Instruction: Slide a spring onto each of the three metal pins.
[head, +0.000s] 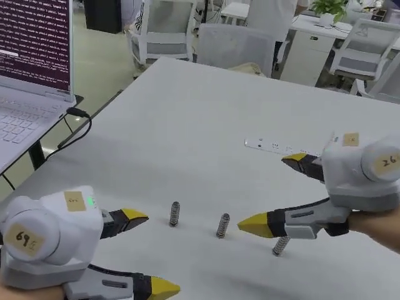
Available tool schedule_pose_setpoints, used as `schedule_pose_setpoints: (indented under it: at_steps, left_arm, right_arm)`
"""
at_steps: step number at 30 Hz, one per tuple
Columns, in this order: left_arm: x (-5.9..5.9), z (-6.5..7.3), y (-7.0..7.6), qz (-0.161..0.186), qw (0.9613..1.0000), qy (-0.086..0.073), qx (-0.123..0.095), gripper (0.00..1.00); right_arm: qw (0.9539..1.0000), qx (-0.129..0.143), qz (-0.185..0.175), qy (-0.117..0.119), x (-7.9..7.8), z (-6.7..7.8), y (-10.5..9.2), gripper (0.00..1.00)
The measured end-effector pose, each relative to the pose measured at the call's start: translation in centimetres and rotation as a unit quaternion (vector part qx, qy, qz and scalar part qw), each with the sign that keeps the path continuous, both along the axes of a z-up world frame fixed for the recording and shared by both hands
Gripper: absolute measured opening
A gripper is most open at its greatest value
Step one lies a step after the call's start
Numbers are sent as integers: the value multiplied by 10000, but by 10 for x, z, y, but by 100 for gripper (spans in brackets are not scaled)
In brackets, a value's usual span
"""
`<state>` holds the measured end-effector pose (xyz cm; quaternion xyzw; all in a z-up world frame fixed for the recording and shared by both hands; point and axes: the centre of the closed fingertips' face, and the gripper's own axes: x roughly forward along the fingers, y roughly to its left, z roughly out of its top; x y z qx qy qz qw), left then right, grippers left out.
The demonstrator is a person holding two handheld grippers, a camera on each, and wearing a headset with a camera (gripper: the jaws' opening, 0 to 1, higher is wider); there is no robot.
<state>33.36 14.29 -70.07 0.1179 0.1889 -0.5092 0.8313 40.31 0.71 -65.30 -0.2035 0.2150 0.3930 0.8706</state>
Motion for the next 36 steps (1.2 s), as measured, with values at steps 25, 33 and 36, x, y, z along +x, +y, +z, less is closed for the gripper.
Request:
schedule_pose_setpoints:
  at_steps: [25,33,36]
  left_arm:
    - [-2,7,2,127,9996,62,-231,72]
    - [-4,-2,5,213,9995,116,-220,73]
    - [-5,-3,5,224,9994,132,-235,73]
  right_arm:
    - [9941,539,-913,211,-77,-35,-55,97]
    - [9904,715,-1162,218,-83,-48,-54,97]
    - [9892,768,-1222,268,-84,-52,-53,97]
